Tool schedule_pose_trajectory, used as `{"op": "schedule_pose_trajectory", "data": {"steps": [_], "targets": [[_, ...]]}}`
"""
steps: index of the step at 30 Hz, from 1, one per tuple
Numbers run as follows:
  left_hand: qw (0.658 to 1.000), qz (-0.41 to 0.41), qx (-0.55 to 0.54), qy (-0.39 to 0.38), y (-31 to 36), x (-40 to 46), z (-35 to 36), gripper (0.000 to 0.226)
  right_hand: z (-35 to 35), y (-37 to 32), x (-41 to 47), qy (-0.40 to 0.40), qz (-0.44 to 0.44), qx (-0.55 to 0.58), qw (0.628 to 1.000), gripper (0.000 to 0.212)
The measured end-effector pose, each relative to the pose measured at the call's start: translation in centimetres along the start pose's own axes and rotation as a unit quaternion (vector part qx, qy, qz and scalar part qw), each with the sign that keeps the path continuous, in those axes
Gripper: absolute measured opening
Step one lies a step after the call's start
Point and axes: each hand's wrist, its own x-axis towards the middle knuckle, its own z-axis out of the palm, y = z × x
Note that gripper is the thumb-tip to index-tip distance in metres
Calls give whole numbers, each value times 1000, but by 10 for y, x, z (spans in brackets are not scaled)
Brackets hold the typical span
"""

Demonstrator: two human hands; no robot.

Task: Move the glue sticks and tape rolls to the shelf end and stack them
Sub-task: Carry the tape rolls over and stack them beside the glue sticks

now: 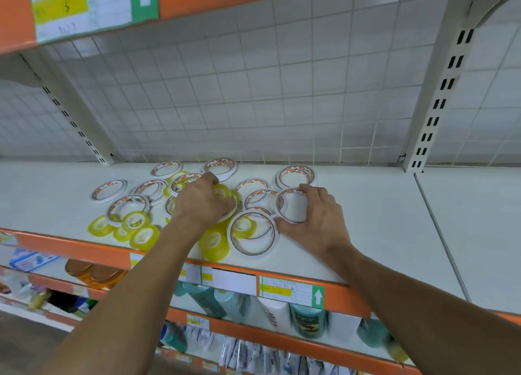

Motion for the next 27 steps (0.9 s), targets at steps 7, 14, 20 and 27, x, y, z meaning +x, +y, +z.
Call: {"op": "schedule_pose_trajectory", "data": {"steps": [7, 14, 20, 27], "targets": [[994, 105, 27, -26, 32, -26, 5, 59, -6, -3, -3, -16, 4, -6, 1000, 100], [986, 138, 74, -51, 62, -49, 9, 55, -49, 16, -8, -85, -77, -94, 989, 102], [975, 172, 93, -103, 111, -64, 23, 57, -111, 56, -16, -119, -97, -183, 971, 101], [958, 232, 89, -145, 189, -95, 57, 58, -188, 116, -31, -138, -40, -204, 968, 93]]}}
